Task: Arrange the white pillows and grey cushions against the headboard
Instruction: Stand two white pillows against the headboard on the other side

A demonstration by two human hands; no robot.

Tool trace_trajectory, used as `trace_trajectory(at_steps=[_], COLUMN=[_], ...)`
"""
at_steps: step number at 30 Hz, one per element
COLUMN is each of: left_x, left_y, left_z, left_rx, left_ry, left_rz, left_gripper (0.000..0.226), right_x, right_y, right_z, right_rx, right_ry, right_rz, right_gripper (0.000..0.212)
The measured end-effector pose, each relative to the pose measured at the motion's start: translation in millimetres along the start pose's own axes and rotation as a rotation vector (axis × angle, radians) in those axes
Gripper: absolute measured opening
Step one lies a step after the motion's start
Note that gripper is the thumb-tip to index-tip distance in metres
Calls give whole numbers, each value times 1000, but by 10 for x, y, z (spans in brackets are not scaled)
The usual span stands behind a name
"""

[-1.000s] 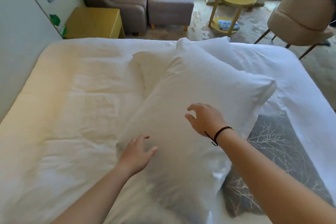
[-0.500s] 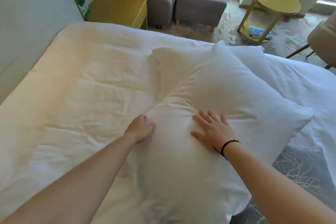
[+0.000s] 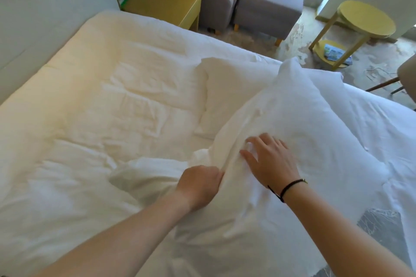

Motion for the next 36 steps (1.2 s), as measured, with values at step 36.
trace_trajectory(at_steps=[36], left_x=[-210], left_y=[-1730], left_z=[911], left_rx=[-358], left_ry=[-18], left_rz=[-177], left_gripper=[46], right_x=[-183], right_y=[-436], right_z=[113], right_rx=[256], right_ry=[-203], right_rz=[125], right_gripper=[54])
Point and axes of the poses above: each hand's wrist, its own z-axis away from the middle knuckle, its own y-axis out of the palm, x = y × z, the point moved 8 cm from there along -z, towards the middle knuckle, and after that the axes turned 9 degrees about -x, right-handed, at the moved point
